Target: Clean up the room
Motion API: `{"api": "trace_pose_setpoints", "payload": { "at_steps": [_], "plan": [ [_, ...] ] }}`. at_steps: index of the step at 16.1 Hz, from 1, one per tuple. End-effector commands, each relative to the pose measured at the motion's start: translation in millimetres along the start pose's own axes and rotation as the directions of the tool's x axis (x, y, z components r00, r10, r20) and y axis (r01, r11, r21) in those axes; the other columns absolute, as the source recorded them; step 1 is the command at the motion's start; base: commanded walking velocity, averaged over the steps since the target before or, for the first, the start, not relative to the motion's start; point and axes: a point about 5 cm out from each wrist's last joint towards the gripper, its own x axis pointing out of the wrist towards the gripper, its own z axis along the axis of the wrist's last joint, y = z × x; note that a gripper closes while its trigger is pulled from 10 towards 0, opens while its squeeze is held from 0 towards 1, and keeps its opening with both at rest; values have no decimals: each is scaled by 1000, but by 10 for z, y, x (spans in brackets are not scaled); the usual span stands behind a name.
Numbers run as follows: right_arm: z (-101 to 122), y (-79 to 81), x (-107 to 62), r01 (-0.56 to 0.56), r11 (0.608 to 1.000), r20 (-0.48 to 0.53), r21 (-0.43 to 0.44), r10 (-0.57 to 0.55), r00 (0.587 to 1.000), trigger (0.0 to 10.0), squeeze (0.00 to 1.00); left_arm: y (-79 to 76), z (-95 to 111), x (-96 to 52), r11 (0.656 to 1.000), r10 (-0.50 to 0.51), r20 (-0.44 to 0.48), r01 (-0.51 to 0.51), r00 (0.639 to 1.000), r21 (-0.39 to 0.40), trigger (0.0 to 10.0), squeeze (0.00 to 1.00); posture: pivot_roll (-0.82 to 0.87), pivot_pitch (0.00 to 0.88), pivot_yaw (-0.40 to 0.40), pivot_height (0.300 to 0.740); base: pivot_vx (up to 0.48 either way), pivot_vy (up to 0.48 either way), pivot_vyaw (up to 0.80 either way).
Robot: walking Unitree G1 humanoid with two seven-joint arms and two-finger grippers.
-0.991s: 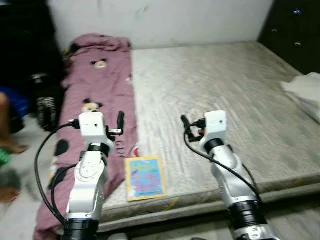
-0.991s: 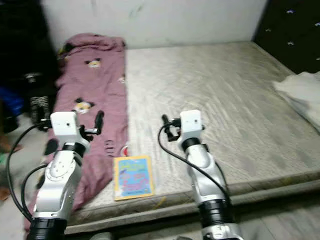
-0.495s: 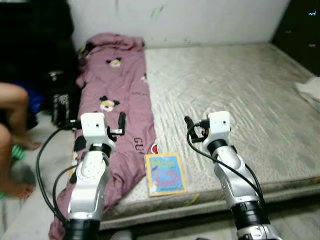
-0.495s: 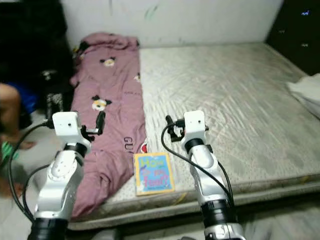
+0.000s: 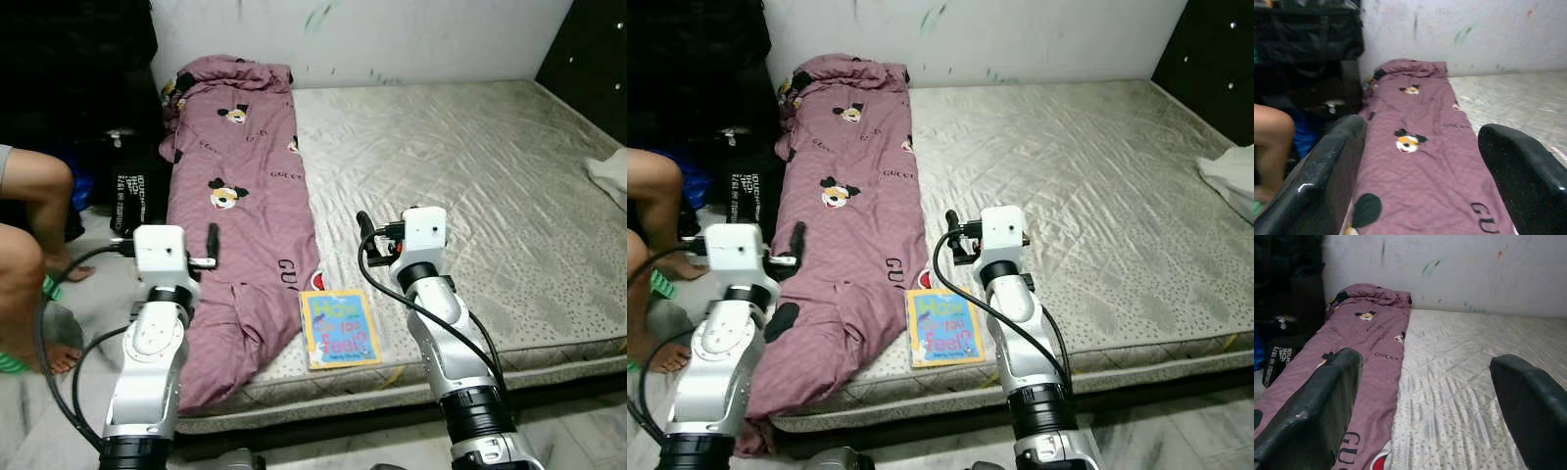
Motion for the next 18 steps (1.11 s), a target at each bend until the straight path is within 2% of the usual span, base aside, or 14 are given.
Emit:
{"api": "trace_pose_setpoints", "payload": {
  "at_steps": [1,2,4,6,7,11,15,18],
  "plan": [
    [43,-72,-27,35,999,23,31,-35,999,10000,0,90,57,5,998,53,20,-54,998,33,10000,0,53,35,8,740,0,0,0],
    [36,-78,-43,38,999,24,34,-38,999,10000,0,125,45,-5,993,95,1,-95,996,71,10000,0,56,43,6,740,0,0,0],
    [15,-73,-85,54,997,15,46,-54,998,10000,0,137,48,-76,999,-8,14,7,1000,40,10000,0,63,68,5,740,0,0,0],
    [20,-70,-101,56,997,15,50,-56,998,10000,0,175,39,-110,998,21,10,-22,1000,51,10000,0,62,79,2,740,0,0,0],
    [61,-121,-153,87,995,31,40,-88,996,10000,0,249,-26,-222,995,55,0,-54,999,87,10000,0,61,82,1,740,0,0,0],
    [104,-279,-305,137,991,45,-9,-136,990,10000,0,248,4,-288,996,28,14,-29,1000,88,10000,0,60,80,-4,740,0,0,0],
    [83,-414,-479,175,984,20,-32,-175,984,10000,0,235,-38,-482,996,-7,-8,7,1000,85,10000,0,55,81,-5,740,0,0,0],
    [61,-406,-485,183,983,-7,-17,-183,983,10000,0,221,-19,-449,998,-4,-4,5,1000,68,10000,0,58,77,-4,740,0,0,0]
  ]
}}
